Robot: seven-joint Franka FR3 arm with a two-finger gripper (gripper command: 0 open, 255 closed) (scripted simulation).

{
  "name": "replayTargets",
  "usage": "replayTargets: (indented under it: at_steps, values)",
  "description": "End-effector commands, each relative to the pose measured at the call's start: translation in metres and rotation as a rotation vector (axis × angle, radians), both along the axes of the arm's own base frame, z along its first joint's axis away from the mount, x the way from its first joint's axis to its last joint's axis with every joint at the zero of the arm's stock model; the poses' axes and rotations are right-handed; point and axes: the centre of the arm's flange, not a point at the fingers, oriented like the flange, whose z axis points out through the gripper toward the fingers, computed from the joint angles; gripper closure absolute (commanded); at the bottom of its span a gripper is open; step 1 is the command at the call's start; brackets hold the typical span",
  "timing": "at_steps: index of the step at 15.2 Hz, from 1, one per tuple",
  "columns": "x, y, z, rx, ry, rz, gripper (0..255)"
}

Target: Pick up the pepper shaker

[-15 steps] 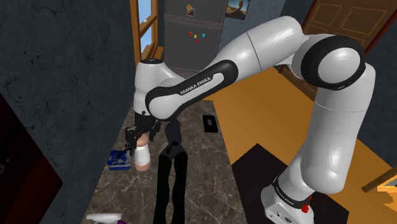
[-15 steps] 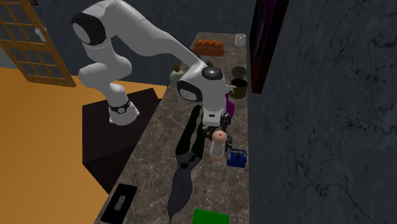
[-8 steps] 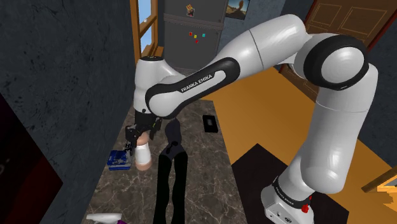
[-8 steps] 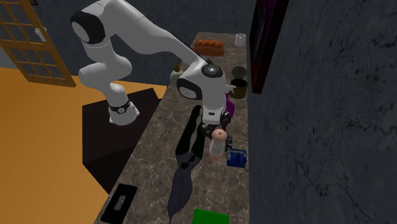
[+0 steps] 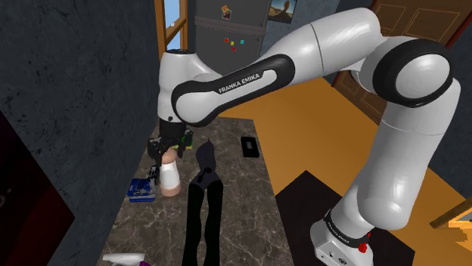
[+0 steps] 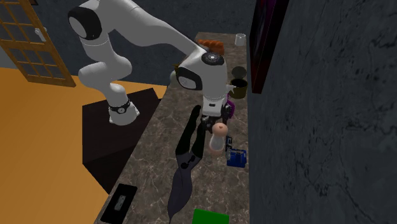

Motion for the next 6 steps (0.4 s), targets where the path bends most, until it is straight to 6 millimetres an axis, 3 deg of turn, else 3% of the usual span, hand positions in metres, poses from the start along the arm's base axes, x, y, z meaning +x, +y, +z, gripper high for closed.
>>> replayTargets:
  at_steps: [1, 6]
  values:
    - [0.000, 0.000, 0.010, 0.000, 0.000, 0.000, 255]
    - [0.000, 0.000, 0.027, 0.000, 0.000, 0.000, 255]
